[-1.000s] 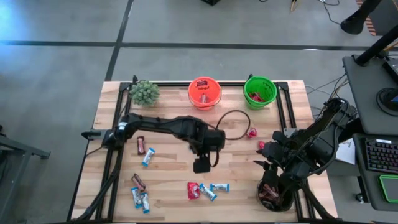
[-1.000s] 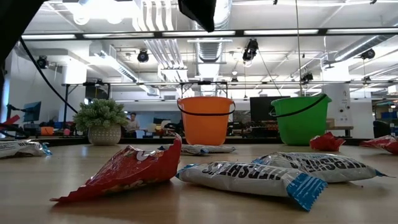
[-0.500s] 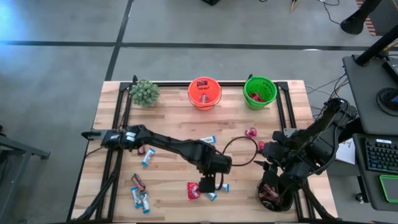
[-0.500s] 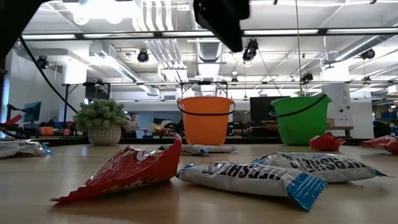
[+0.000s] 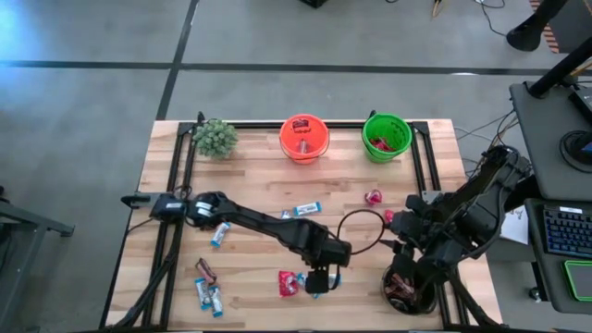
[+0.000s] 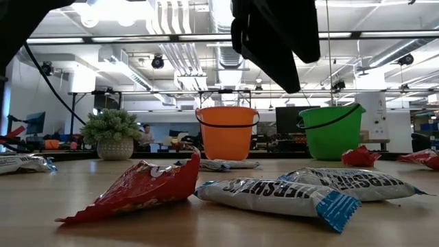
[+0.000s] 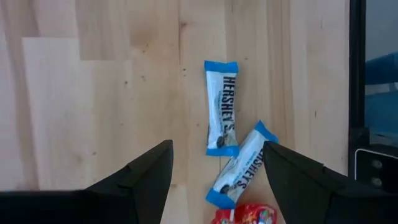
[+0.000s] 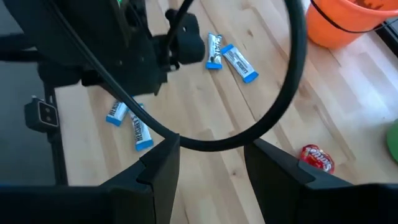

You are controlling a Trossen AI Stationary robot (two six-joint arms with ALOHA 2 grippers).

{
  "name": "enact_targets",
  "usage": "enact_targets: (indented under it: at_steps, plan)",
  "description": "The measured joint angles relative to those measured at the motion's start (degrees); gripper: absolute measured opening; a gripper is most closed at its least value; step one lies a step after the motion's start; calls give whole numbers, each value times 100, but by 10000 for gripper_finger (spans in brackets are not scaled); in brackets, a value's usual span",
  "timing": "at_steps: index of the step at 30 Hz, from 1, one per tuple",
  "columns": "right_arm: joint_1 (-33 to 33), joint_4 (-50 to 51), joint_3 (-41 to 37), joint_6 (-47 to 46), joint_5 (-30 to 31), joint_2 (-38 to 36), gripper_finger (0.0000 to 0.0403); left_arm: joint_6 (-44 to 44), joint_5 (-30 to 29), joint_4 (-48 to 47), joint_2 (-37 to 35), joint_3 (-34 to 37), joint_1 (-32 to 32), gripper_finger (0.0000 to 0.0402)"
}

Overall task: Organize candy in baskets
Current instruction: Put the white chocolate bar into the orange bucket

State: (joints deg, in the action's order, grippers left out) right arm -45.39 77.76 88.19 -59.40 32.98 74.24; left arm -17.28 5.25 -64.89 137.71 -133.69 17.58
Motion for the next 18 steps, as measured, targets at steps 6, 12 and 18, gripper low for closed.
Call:
enact_targets:
  at_steps: [6, 12, 18]
  plan:
    - [2, -4, 212, 153, 1, -2, 169, -95, 33, 112, 190, 0, 5, 231]
    - [2, -13, 303, 233, 0, -2, 169, -129, 237, 266, 405, 0, 82, 231]
    - [2, -8, 310, 240, 1, -4, 169, -190, 297, 348, 490, 0, 96, 231]
